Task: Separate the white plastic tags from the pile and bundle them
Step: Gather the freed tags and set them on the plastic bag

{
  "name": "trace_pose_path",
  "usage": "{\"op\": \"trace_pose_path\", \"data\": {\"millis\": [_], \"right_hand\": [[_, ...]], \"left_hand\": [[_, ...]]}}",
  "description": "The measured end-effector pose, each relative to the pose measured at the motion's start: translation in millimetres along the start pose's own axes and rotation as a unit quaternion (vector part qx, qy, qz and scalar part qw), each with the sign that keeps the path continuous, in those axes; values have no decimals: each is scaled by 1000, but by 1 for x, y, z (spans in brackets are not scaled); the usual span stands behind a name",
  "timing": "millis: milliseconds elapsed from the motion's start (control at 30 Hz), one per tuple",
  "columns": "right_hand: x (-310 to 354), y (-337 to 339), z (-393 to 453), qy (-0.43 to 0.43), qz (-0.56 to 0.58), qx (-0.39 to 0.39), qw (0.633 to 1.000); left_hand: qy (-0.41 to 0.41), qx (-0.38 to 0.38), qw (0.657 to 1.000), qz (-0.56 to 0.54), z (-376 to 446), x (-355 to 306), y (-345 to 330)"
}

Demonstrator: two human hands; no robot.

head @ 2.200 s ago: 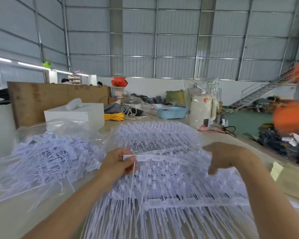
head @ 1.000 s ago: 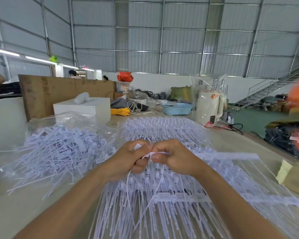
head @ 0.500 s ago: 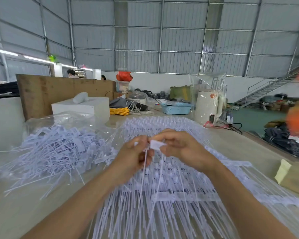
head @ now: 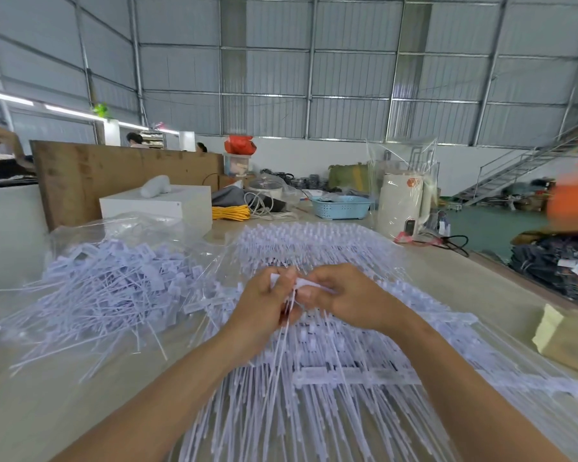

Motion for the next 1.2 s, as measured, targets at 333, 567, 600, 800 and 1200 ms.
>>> {"op": "trace_pose_path", "data": {"millis": [333,567,600,800,1200], "right_hand": [[0,-5,3,18,40,4,999],[-5,-10,-3,4,62,101,993],[-5,-12,-4,0,63,114,991],[-7,-17,-9,-25,54,176,983],[8,35,-13,60,99,-65,991]], "left_hand": [[11,50,998,23,2,-1,-6],[56,159,985,41,0,8,-14],[59,167,983,50,-1,8,-15],[68,237,967,66,-3,11,-22],[33,24,965,-257,15,6,26]]}}
Point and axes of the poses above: each hand's wrist, its own z-axis towards the middle knuckle, its own y-axis out of the back of the hand, x = y × z, the point moved 8 cm from there along z, towards the middle knuckle, and after that the axes turned 11 degrees about x, right-handed, at the moved point
